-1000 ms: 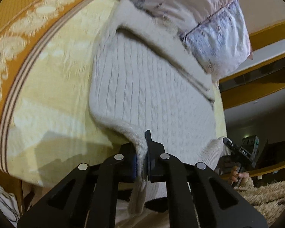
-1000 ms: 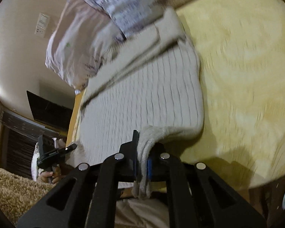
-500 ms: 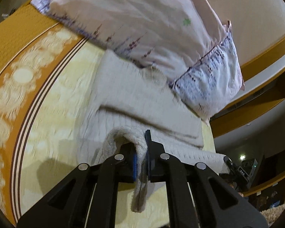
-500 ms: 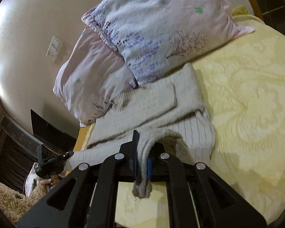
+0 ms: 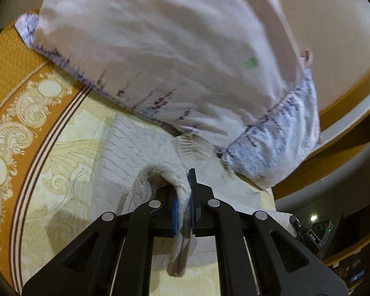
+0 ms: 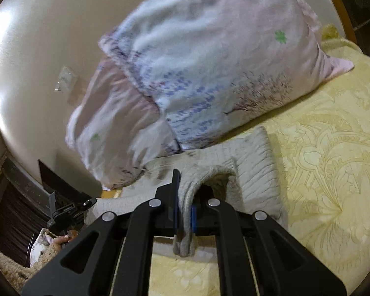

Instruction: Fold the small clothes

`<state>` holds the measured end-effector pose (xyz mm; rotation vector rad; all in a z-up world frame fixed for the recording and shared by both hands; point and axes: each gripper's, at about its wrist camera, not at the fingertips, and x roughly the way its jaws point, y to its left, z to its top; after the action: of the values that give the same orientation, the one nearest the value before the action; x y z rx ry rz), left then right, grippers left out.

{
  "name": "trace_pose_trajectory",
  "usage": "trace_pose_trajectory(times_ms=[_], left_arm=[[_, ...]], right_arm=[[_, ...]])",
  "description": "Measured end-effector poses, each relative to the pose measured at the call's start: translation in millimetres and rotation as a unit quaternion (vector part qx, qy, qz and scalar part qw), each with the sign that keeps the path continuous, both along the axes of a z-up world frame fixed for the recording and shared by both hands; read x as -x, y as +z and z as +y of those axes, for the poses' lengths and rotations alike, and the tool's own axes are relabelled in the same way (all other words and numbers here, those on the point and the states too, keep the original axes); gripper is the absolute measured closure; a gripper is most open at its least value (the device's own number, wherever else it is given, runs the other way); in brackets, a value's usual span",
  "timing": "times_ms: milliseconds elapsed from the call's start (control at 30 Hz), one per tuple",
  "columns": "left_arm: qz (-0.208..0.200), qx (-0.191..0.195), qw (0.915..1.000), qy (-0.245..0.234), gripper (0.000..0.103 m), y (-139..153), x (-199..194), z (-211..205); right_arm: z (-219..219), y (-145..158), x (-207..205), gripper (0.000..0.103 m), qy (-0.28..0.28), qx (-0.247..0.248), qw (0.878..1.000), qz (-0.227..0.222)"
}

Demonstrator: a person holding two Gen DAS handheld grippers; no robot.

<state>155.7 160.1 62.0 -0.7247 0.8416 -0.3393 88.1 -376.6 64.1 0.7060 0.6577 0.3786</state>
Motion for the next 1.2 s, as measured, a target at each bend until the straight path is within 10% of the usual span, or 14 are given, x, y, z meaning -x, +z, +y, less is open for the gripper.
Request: trace_pose_trajectory(times_ms=[467, 700, 833, 933, 1200], left_arm=[[0.074, 0.043, 0.9951, 0.05, 0.097, -56, -63, -2], [0.108, 0.078, 0.9897, 0.052, 0.096, -66, -77, 0], [0.094, 0.094, 0.9896, 0.055, 0.045, -56, -82, 4], [0.048, 0.069, 0.9939, 0.071, 0.026, -33, -74, 9], [0.039, -0.078, 0.9962, 0.011, 0.04, -17, -41, 1]], right_arm=[[-12, -58, -89, 0.094, -0.03, -0.035, 0.993, 0.105], [-10, -63, -118, 0.06, -0.035, -0.055, 0.99, 0.124], [-11, -48, -119, 0.052, -0.046, -0.062, 0.992, 0.097], [-19, -37, -107, 0.052, -0.054, -0.039, 0.994, 0.083], [-27, -40, -59, 0.063, -0.055, 0.065, 0.992, 0.098]])
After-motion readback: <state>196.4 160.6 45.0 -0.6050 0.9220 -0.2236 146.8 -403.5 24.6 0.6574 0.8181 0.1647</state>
